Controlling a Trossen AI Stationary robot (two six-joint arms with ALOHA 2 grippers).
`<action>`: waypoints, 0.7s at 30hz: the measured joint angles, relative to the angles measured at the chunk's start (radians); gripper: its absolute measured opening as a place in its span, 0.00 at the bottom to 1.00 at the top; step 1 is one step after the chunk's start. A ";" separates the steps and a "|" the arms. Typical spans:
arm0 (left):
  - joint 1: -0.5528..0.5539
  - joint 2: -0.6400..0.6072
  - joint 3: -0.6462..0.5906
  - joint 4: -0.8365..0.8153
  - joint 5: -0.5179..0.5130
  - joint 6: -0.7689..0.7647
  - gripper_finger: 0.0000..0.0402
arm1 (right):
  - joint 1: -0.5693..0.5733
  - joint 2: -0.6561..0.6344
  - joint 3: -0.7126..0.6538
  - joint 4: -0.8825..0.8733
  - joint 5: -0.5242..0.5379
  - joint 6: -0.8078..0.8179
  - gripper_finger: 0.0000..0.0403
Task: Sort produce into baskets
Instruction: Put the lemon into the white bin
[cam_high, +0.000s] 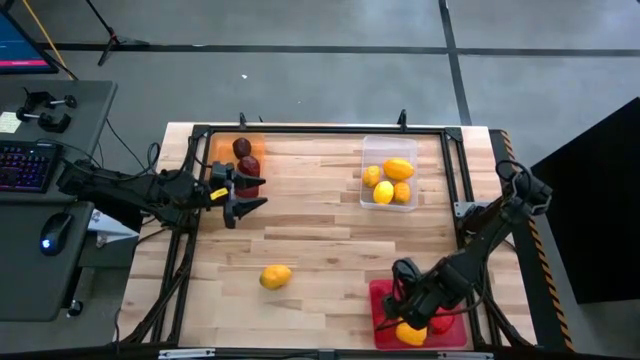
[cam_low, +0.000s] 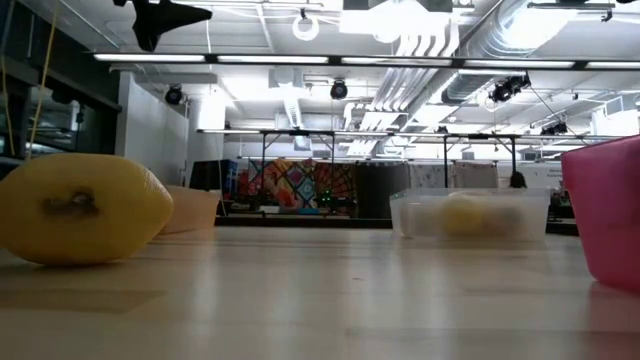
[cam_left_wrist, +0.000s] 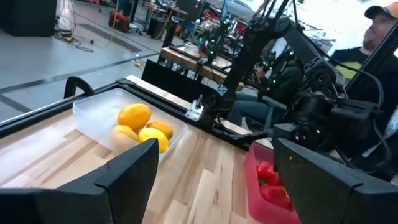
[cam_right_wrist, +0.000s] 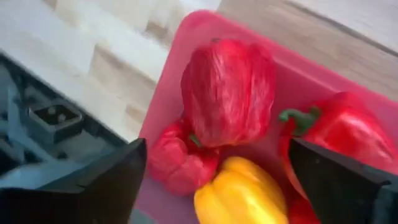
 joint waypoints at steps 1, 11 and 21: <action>0.000 0.000 0.000 0.002 0.001 0.000 0.75 | -0.002 0.000 0.001 0.011 -0.011 -0.029 0.95; 0.006 0.060 0.103 -0.221 0.234 -0.047 0.75 | -0.005 -0.131 0.005 -0.007 0.195 -0.037 0.96; -0.117 0.357 0.277 -0.686 0.290 0.097 0.75 | -0.041 -0.214 0.006 -0.126 0.597 -0.073 0.96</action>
